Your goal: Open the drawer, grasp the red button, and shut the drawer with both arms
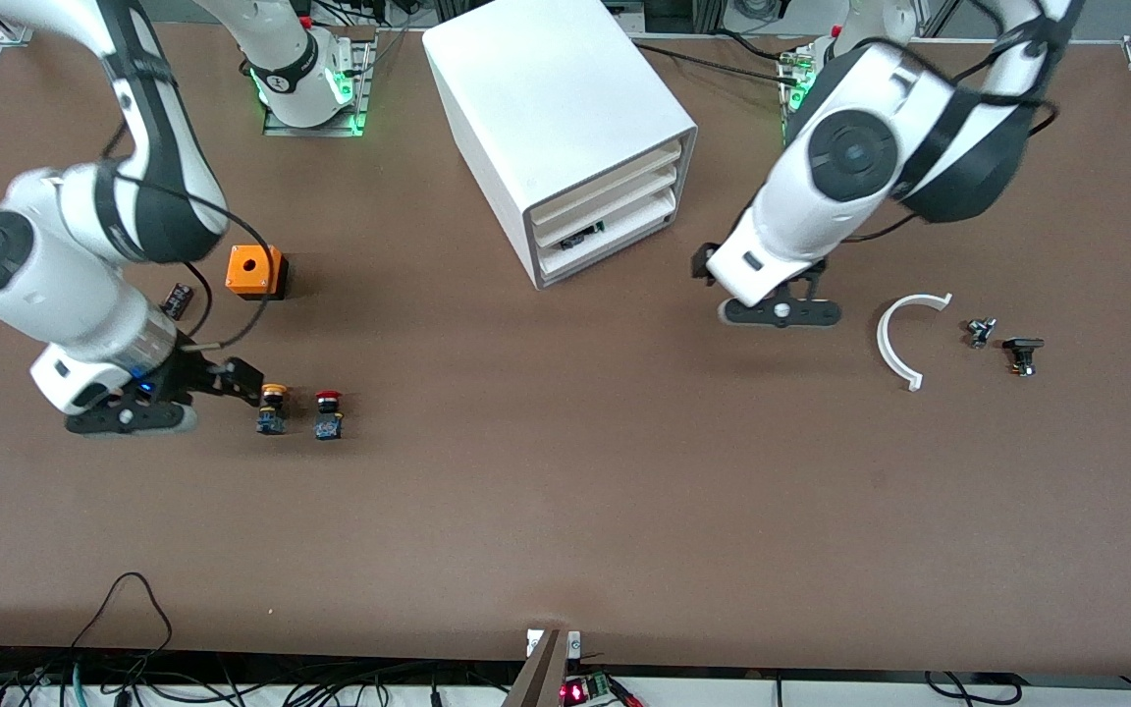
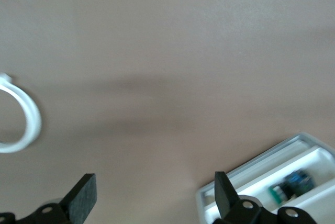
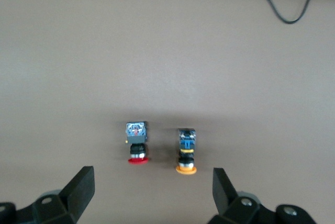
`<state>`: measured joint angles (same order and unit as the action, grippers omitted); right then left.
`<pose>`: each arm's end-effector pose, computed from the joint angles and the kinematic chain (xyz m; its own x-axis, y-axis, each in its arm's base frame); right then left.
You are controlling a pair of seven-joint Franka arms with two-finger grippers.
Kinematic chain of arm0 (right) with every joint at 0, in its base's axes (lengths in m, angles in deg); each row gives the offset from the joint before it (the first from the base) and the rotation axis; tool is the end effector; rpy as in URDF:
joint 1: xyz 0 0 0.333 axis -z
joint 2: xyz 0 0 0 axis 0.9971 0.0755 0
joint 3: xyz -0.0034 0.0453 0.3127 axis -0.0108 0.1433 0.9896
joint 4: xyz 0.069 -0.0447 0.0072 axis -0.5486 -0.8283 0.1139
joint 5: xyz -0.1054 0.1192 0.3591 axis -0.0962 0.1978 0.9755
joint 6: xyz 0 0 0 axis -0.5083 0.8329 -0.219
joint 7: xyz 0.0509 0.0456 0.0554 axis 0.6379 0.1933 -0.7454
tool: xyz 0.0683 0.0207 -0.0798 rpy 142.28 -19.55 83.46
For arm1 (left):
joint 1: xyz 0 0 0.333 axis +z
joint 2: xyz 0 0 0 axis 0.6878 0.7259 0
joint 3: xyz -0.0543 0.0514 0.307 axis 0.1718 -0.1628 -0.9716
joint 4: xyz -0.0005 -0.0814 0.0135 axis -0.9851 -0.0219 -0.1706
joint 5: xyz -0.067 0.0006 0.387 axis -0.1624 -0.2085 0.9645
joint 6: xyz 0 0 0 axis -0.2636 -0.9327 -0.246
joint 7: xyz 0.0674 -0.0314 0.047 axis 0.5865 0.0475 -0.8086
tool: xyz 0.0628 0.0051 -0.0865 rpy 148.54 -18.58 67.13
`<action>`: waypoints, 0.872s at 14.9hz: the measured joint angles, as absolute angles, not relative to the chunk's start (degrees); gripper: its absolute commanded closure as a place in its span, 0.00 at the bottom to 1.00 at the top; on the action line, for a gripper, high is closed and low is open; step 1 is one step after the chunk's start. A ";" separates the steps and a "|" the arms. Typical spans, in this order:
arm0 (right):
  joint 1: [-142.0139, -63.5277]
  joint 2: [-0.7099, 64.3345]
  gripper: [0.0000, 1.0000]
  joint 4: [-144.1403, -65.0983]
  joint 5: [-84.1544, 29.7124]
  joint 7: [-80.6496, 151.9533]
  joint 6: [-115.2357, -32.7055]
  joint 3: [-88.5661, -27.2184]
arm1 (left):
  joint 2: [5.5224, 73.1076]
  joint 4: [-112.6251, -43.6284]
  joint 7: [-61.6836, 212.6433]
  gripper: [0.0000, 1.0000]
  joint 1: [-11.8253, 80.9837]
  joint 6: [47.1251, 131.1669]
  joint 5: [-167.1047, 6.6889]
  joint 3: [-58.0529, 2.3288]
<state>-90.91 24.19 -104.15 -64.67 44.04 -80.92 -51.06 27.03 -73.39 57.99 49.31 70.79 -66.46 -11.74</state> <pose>0.6481 0.0735 0.4383 0.9883 0.0588 0.1406 0.0603 -0.9982 -0.0066 0.5501 -0.2588 0.4821 0.9866 -0.0915 -0.1351 -0.0929 -0.9957 -0.0046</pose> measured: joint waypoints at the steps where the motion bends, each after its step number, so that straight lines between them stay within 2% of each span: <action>1: -90.90 22.01 0.00 -104.20 -64.67 44.05 -78.63 -51.18 | 25.00 -73.27 62.50 0.01 51.31 69.71 -66.46 -11.76; 3: -90.90 18.35 0.00 -104.32 -64.67 44.17 -74.55 -51.26 | 21.48 -72.85 70.89 0.01 55.05 67.91 -66.48 -12.10; 5: -90.90 15.33 0.00 -104.37 -64.67 44.62 -70.69 -51.48 | 18.39 -72.80 78.25 0.01 56.08 67.37 -66.81 -15.50; 10: -90.89 9.54 0.00 -104.39 -64.67 44.73 -62.56 -52.12 | 13.24 -77.63 92.55 0.00 49.49 67.94 -75.17 -33.99; 13: -90.90 7.41 0.00 -104.41 -64.67 44.75 -59.99 -52.08 | 13.16 -79.41 92.38 0.00 44.87 69.26 -75.51 -38.89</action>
<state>-90.90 7.41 -104.41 -64.67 44.75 -59.99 -52.08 13.16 -79.41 92.38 44.87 69.26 -75.51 -38.89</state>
